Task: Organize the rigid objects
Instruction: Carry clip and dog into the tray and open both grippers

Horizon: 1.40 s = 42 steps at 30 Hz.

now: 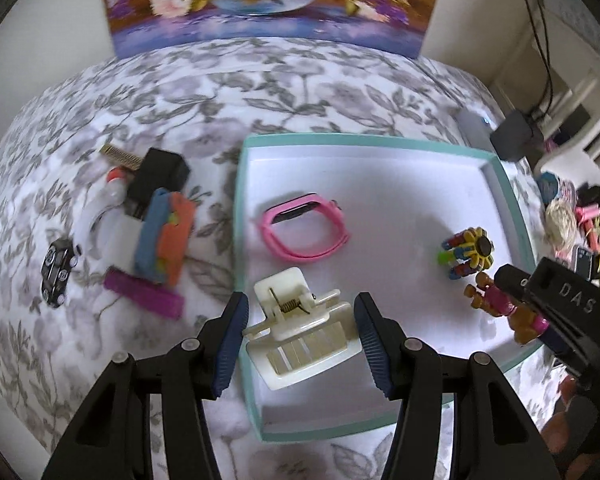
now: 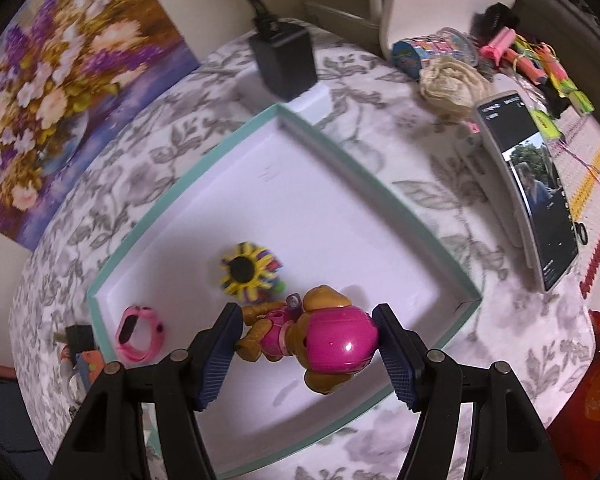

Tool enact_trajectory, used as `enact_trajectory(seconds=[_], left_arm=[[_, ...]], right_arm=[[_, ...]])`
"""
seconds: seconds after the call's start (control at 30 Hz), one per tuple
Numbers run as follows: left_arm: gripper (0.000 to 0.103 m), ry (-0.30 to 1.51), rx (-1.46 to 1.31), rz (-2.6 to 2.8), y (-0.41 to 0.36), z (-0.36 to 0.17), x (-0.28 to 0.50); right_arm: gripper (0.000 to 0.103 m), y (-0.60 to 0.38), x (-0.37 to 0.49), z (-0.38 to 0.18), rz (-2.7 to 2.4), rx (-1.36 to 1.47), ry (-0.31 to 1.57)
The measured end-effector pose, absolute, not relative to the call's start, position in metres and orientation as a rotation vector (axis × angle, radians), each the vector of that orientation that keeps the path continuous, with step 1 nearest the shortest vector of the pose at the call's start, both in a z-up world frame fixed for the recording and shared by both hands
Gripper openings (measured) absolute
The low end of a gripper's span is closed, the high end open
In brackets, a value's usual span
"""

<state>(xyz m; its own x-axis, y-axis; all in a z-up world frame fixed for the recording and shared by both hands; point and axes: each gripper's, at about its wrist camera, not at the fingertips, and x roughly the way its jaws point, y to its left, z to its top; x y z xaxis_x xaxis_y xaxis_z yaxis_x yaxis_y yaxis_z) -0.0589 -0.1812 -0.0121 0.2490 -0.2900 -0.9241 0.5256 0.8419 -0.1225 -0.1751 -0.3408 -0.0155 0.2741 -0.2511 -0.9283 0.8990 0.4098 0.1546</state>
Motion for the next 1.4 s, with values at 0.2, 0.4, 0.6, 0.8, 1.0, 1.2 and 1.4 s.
enact_trajectory(seconds=[0.2, 0.4, 0.6, 0.8, 1.0, 1.2, 1.4], left_arm=[[0.057, 1.205, 0.249, -0.592, -0.193, -0.022, -0.061], [0.057, 1.197, 0.257, -0.594, -0.195, -0.025, -0.062], [0.060, 1.202, 0.257, -0.596, -0.194, -0.025, -0.061], [0.061, 1.198, 0.229, -0.599, -0.189, -0.019, -0.058], [0.081, 1.191, 0.182, -0.603, -0.182, -0.012, -0.053], [0.084, 1.194, 0.126, -0.540, -0.164, -0.010, -0.037], [0.084, 1.230, 0.060, -0.417, -0.131, -0.017, -0.010]], right_arm=[[0.070, -0.347, -0.180, -0.022, -0.898, 0.832, 1.002], [0.070, -0.349, -0.177, -0.030, -0.896, 0.827, 1.033], [0.070, -0.350, -0.176, -0.033, -0.889, 0.832, 1.047], [0.071, -0.349, -0.176, -0.033, -0.881, 0.836, 1.054], [0.085, -0.347, -0.173, -0.023, -0.872, 0.800, 1.026], [0.103, -0.344, -0.170, -0.018, -0.871, 0.761, 1.015], [0.103, -0.340, -0.167, -0.018, -0.873, 0.734, 1.026]])
